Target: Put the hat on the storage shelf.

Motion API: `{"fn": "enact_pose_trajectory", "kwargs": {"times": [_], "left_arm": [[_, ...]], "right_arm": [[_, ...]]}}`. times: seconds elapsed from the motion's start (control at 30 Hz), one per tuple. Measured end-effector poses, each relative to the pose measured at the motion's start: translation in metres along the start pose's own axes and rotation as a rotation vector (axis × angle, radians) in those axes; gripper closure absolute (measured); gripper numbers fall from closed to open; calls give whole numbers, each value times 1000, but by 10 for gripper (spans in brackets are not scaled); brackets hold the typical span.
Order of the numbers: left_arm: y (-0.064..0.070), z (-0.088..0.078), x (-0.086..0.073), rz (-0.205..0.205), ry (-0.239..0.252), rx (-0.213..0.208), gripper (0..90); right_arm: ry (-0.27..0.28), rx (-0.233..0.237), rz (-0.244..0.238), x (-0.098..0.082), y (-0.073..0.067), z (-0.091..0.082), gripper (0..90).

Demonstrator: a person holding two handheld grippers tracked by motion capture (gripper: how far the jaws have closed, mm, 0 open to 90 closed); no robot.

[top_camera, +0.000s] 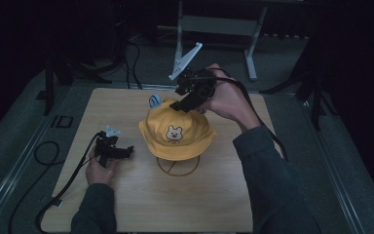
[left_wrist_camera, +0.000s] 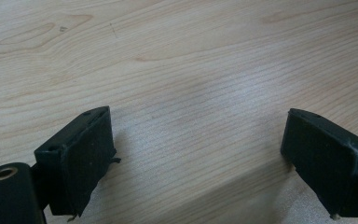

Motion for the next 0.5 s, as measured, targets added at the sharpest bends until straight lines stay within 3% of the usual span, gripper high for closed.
{"fn": "enact_pose_trajectory", "kwargs": {"times": [0.17,0.5], "left_arm": [[0,0,0,0,0,0,92],[0,0,0,0,0,0,92]], "right_arm": [[-24,-28,11,-1,-3,1,268],[-63,-94,6,-8,-3,0,123]]}}
Point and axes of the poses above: each handheld gripper's, and its own axes: z roughly forward along the jaws, x roughly out of its top, y roughly to its right, the point moved 1 cm from there along z, roughly forward along the jaws, and after that the axes turned 8 degrees about z, right-handed, at the moved point
